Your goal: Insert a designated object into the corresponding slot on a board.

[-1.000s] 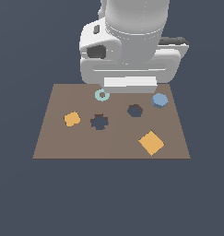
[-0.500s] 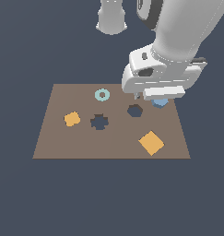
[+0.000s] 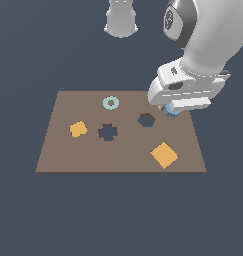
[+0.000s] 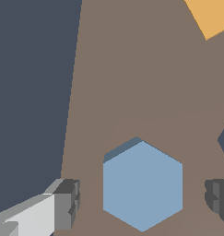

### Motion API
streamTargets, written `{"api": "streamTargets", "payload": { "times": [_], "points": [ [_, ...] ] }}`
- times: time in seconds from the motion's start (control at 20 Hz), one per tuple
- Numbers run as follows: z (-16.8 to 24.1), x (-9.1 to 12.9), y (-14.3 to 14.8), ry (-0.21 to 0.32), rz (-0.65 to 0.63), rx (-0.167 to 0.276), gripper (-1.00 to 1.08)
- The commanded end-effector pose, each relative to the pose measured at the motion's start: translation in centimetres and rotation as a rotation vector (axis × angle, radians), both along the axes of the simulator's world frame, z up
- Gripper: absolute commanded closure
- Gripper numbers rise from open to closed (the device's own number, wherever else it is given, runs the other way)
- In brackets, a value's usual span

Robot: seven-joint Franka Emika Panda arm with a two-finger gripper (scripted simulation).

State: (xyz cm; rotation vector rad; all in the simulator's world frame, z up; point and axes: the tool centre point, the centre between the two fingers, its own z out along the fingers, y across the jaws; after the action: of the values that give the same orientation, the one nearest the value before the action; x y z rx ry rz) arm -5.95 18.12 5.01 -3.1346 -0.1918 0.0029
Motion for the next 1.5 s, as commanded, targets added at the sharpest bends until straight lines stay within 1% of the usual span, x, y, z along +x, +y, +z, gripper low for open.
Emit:
{"api": "streamTargets", "payload": {
  "times": [0.0, 0.2, 0.65, 0.7, 1.25, 1.45],
  "points": [
    [0.0, 0.1, 0.0, -0.002, -0.002, -0.001, -0.92],
    [-0.2, 0.0, 0.1, -0.001, 0.000, -0.001, -0.92],
    [-2.0, 0.1, 0.0, -0.002, -0.001, -0.001, -0.92],
    [-2.0, 0.1, 0.0, -0.002, -0.001, -0.001, 1.08],
    [-2.0, 0.1, 0.0, -0.002, -0.001, -0.001, 1.08],
    [-1.9, 0.3, -0.3, -0.002, -0.023, -0.001, 1.08]
  ]
}}
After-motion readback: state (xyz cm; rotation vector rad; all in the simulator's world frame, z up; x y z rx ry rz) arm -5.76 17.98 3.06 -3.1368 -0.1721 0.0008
